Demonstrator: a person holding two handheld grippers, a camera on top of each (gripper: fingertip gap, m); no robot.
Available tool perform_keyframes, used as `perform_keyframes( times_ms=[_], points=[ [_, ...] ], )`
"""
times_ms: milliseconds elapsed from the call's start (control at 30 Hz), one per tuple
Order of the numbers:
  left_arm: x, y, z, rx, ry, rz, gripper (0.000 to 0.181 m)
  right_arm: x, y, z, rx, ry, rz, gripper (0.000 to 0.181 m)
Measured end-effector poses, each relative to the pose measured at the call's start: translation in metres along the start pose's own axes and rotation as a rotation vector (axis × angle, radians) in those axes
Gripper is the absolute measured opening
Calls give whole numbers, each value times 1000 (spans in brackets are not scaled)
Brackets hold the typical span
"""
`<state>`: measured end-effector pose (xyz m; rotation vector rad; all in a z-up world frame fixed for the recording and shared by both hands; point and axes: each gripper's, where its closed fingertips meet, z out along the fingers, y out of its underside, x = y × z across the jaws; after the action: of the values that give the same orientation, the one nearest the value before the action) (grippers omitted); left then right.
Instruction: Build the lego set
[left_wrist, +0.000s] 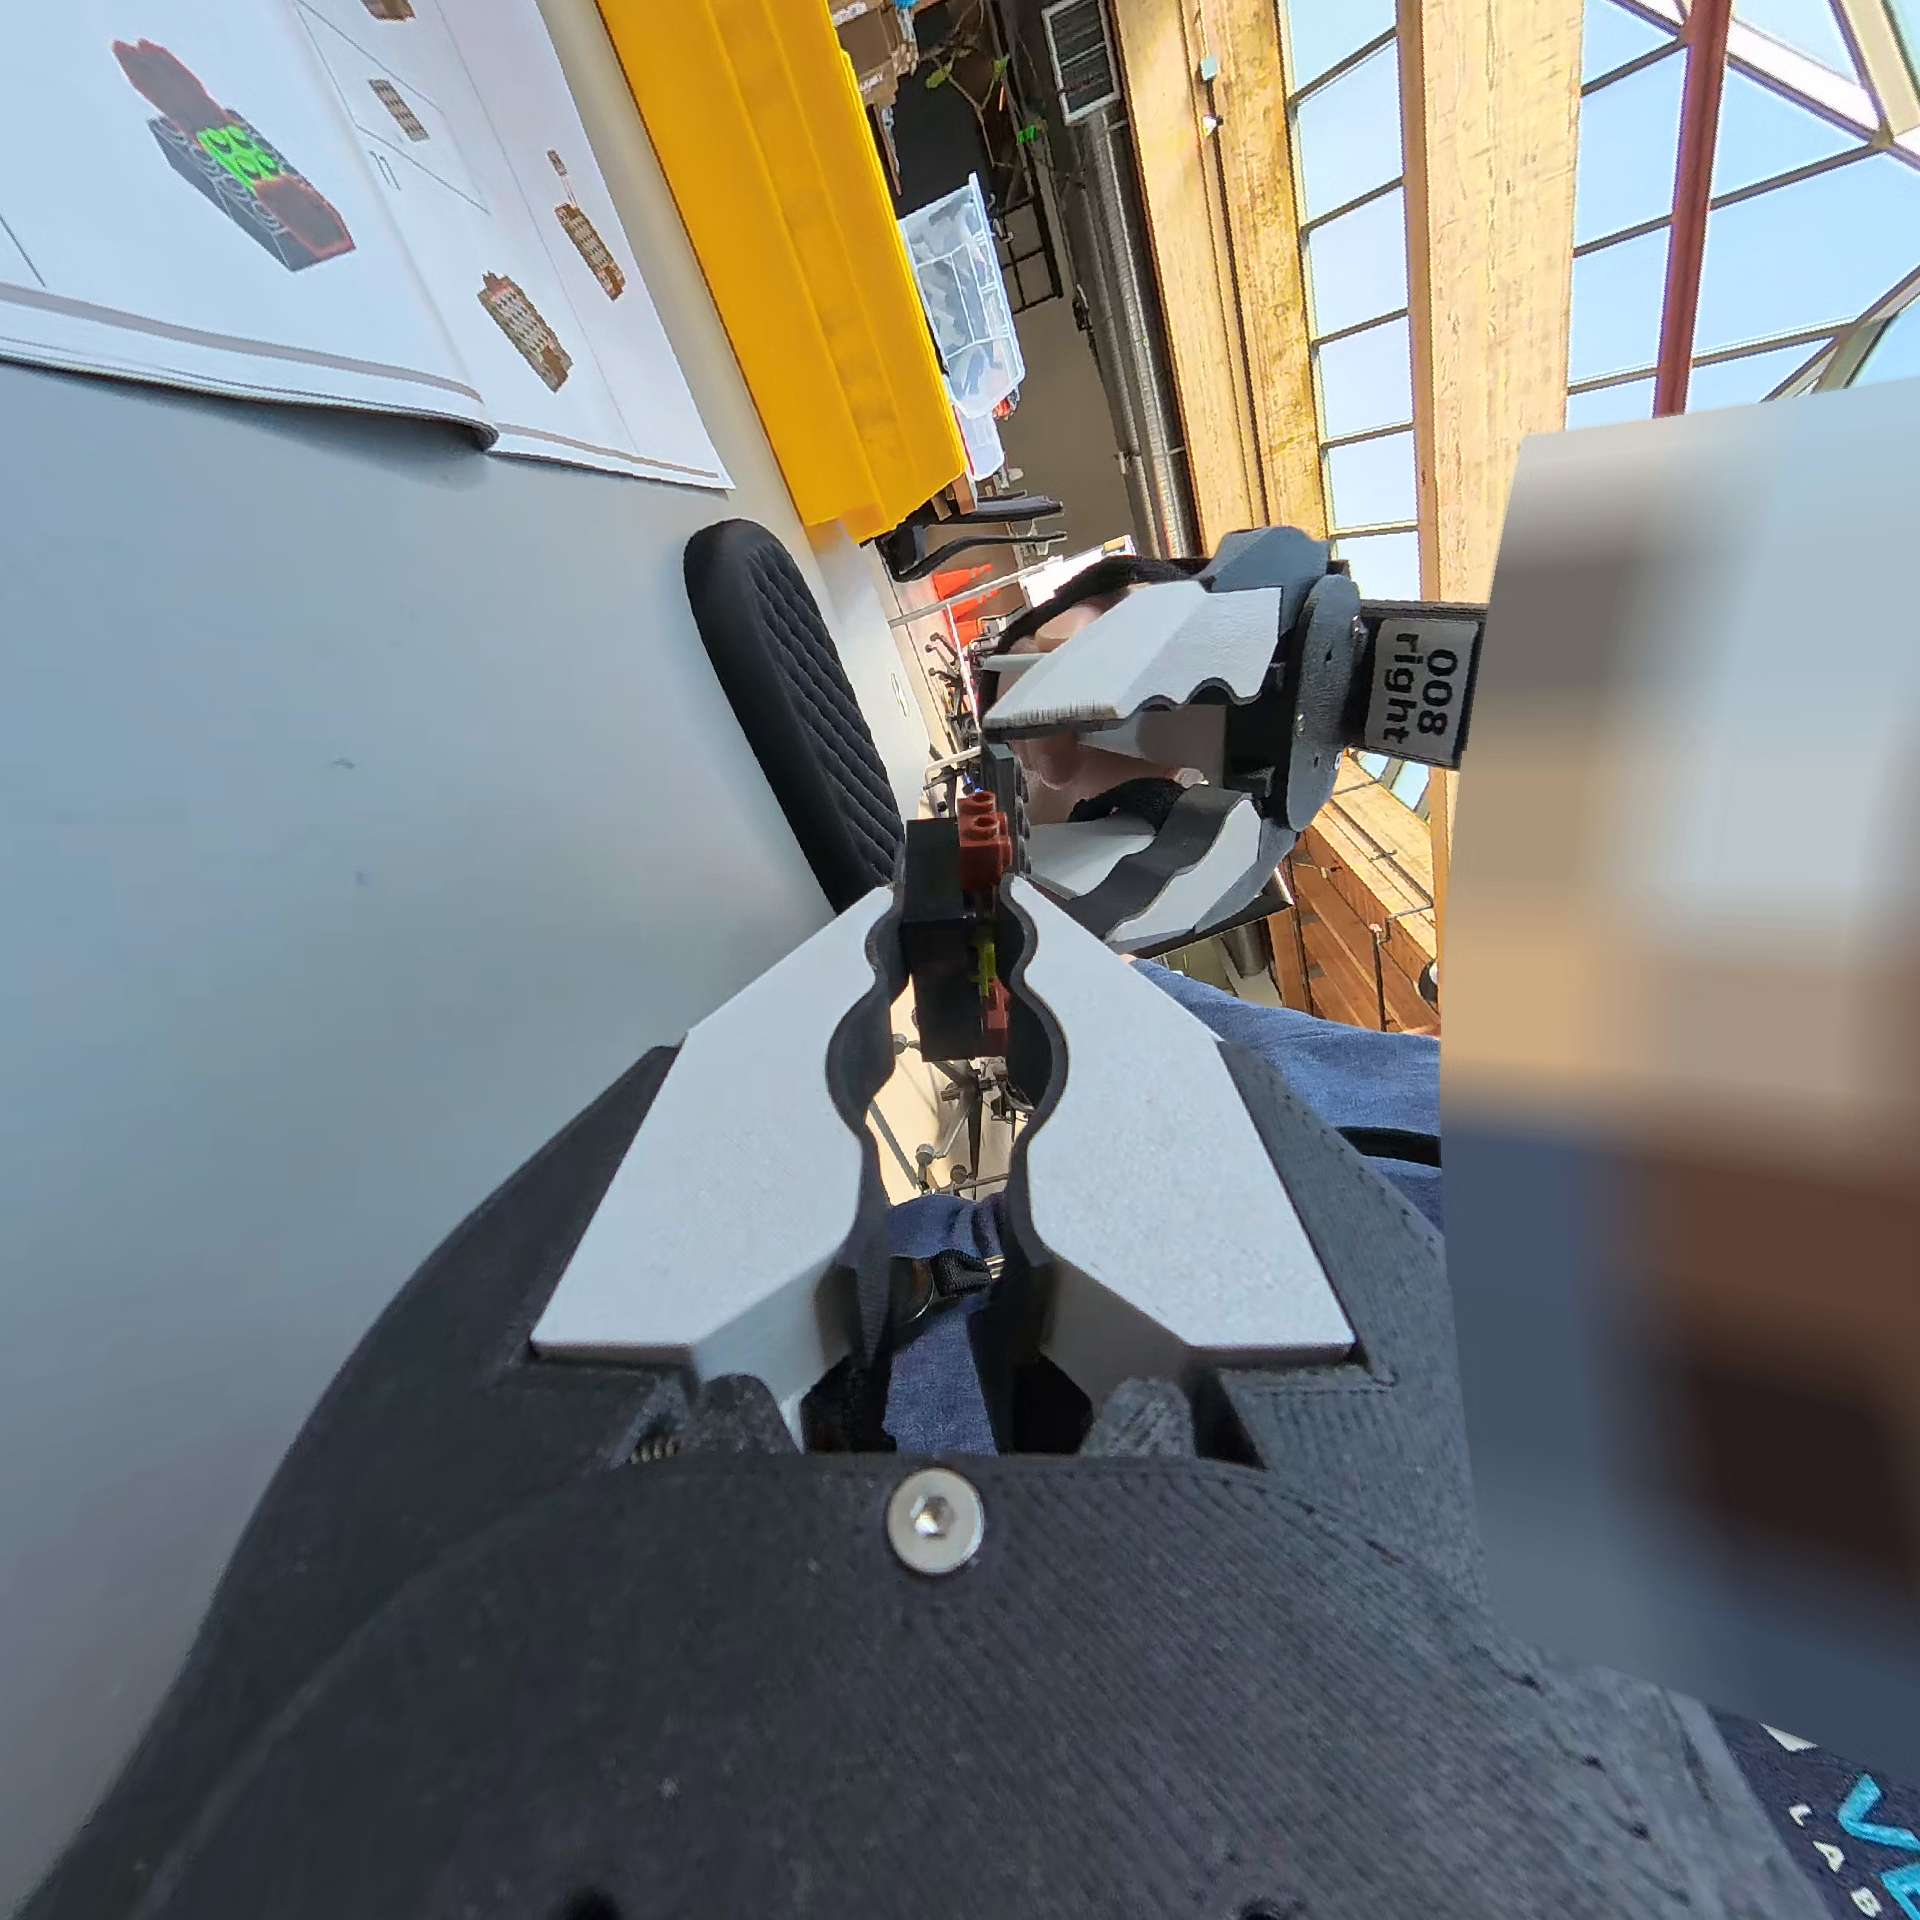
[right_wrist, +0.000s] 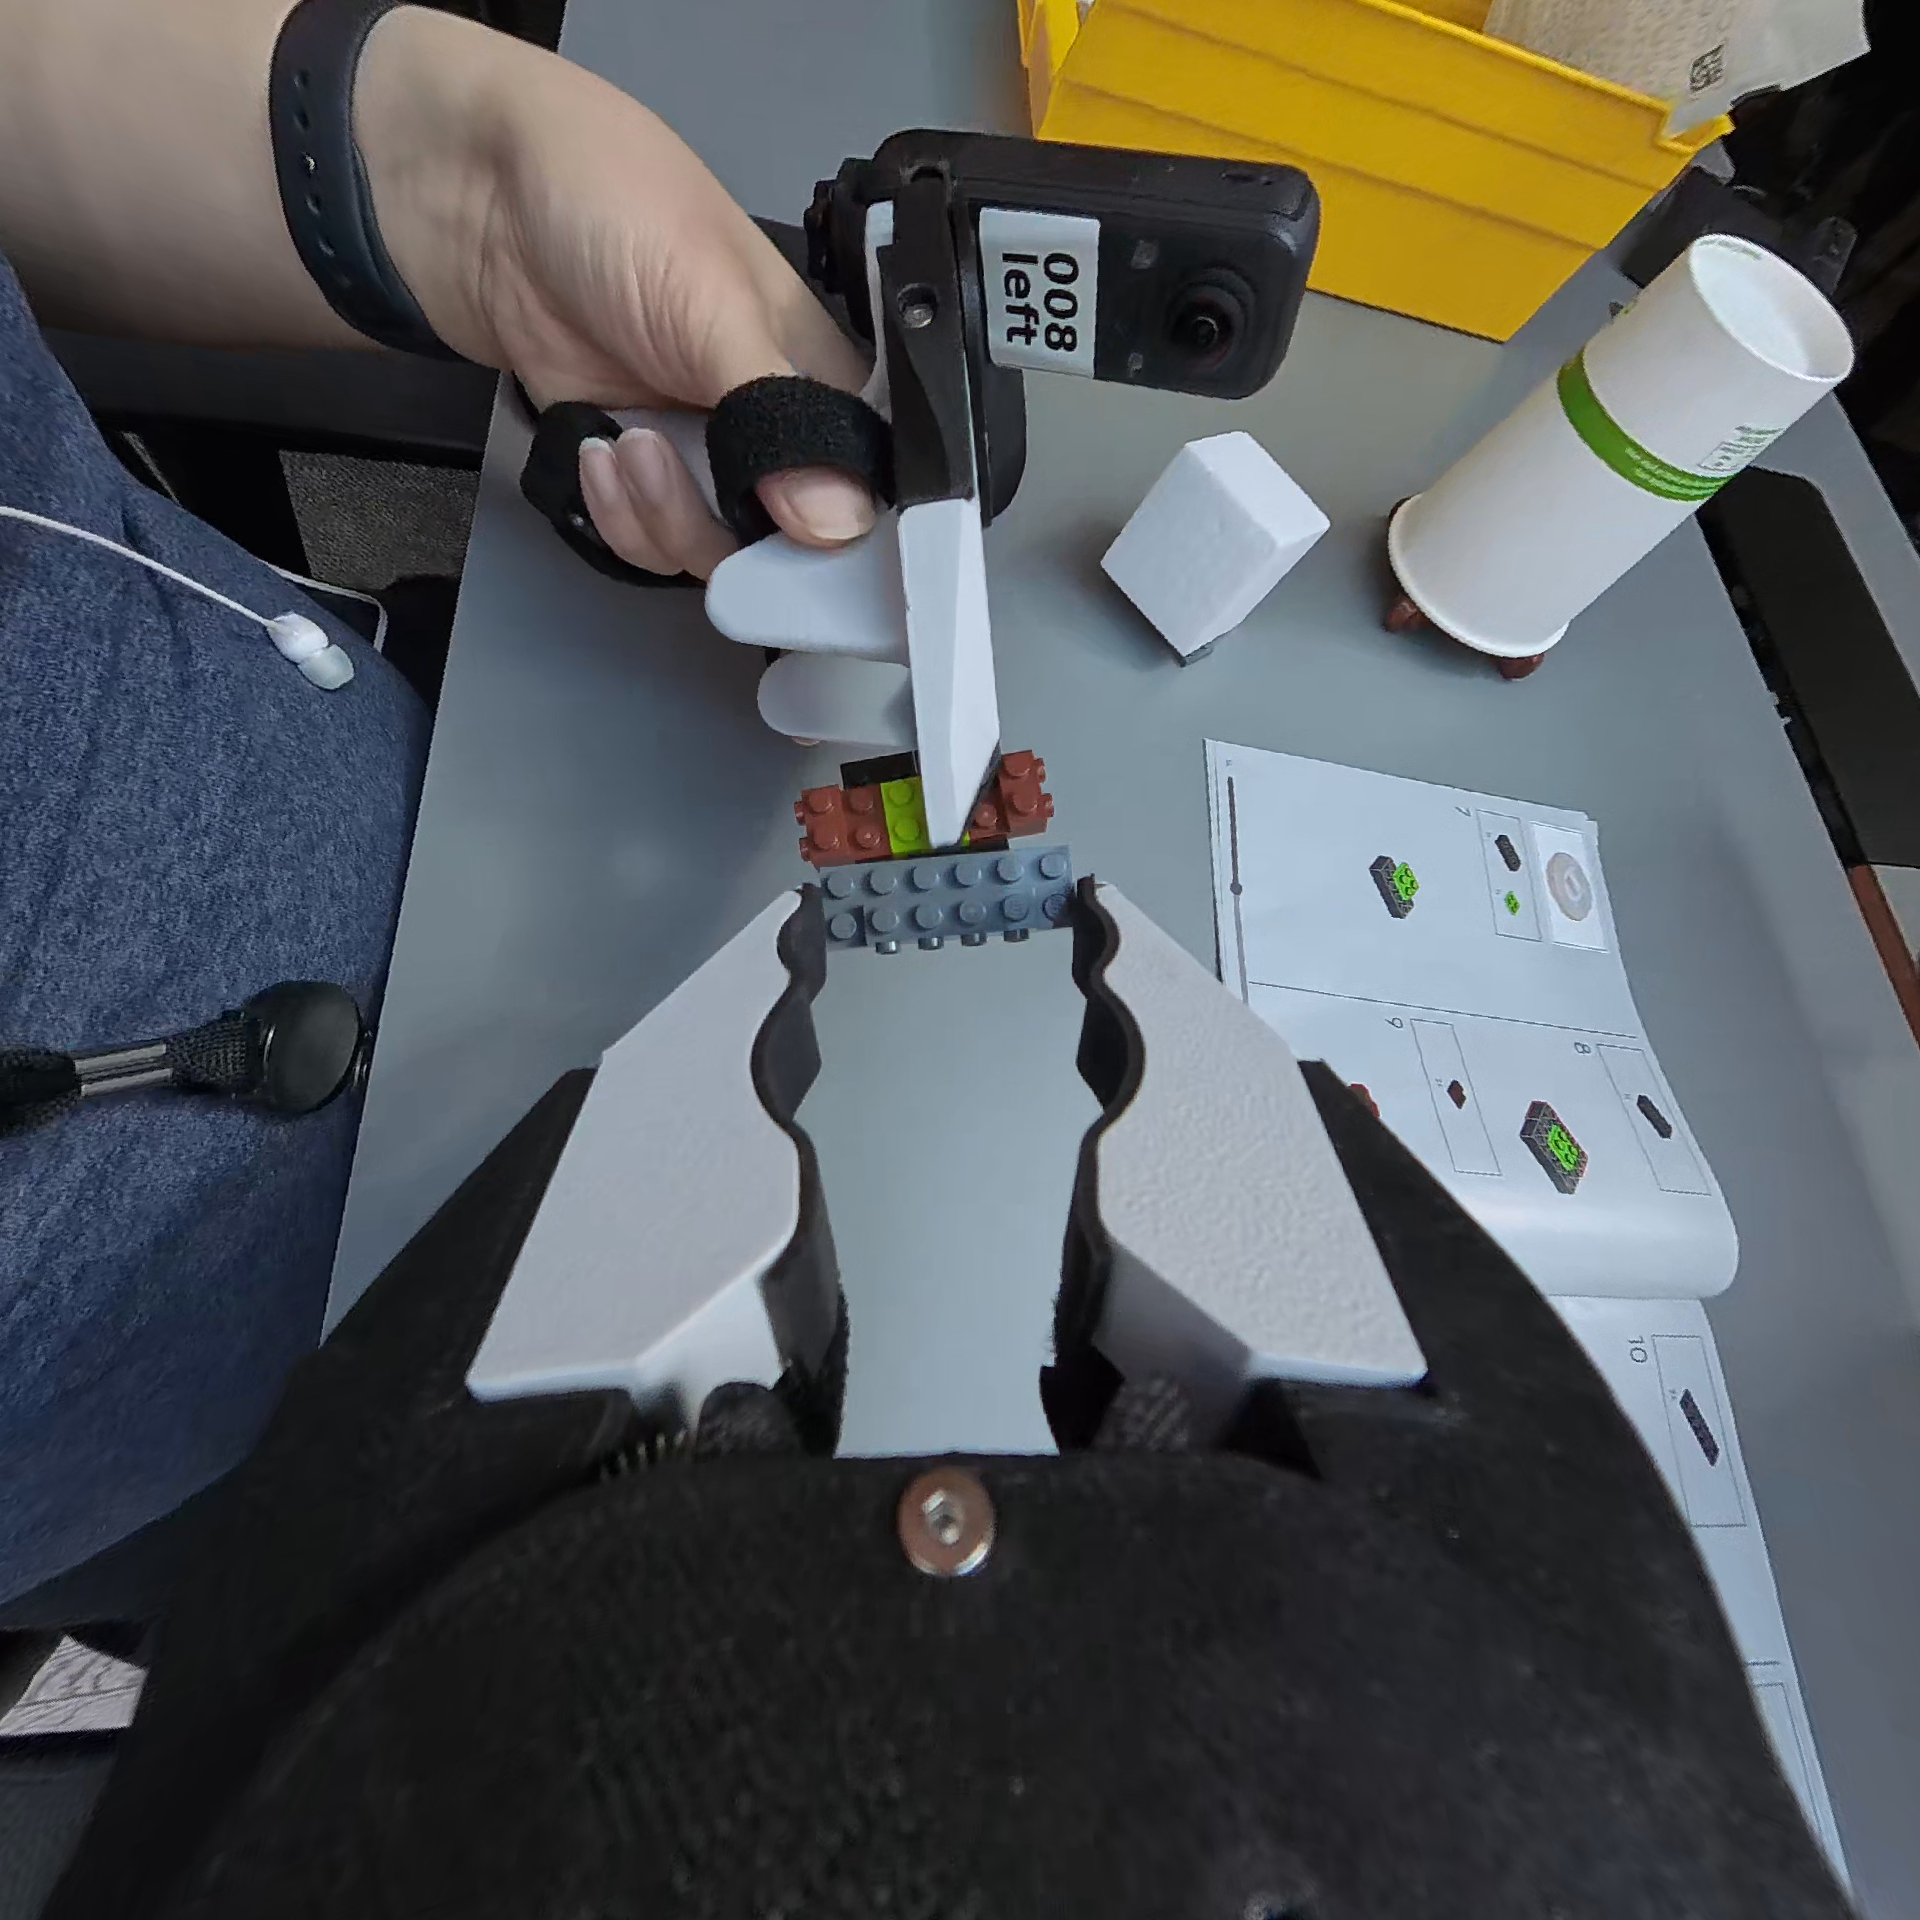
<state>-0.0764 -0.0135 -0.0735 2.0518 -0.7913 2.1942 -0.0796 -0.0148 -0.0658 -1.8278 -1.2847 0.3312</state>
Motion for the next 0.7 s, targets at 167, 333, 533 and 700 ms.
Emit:
perform_keyframes(
  times_ms=[167, 333, 533, 700],
  points=[
    [-1, 1, 5, -5, 12, -10, 13, -5, 8, 4, -56, -8, -15, 48],
    [-2, 2, 8, -10, 29, -4, 13, -4, 9, 4, -99, -11, -31, 48],
    [-3, 0, 8, 10, 42, -20, 13, -3, 10, 6, -152, -10, -50, 48],
    [-5, -1, 6, 20, 16, 2, 13, -2, 11, 7, -211, -2, -29, 47]
  ],
)
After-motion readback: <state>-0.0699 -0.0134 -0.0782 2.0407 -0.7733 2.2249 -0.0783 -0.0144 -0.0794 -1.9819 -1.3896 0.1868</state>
